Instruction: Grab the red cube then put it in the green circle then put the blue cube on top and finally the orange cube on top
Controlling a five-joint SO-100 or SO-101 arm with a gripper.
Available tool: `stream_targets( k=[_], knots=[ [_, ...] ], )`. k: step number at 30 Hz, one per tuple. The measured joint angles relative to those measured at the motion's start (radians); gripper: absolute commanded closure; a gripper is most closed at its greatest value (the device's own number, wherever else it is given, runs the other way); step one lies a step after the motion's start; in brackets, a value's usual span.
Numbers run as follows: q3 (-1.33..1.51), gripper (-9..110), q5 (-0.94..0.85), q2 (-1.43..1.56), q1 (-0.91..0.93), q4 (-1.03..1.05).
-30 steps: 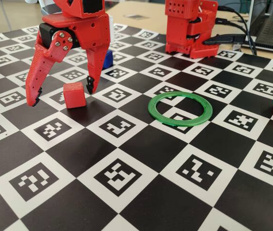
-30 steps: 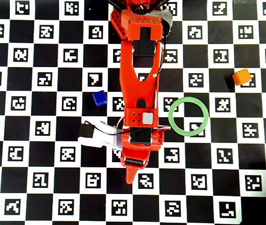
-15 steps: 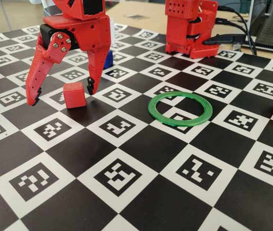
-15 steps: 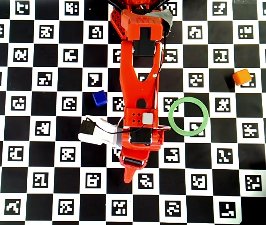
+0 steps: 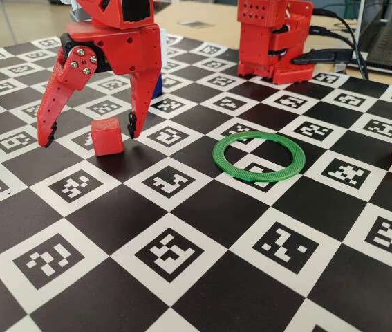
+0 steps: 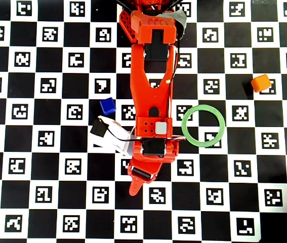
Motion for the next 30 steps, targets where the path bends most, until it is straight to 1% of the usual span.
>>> stream_targets(
  k=[8, 26, 30],
  knots=[
    [-0.017, 51, 0.043, -0.011, -0.003, 0.000],
    [-0.038, 51, 0.043, -0.011, 0.017, 0.000],
    [-0.040, 56, 0.043, -0.011, 0.017, 0.000]
  ],
)
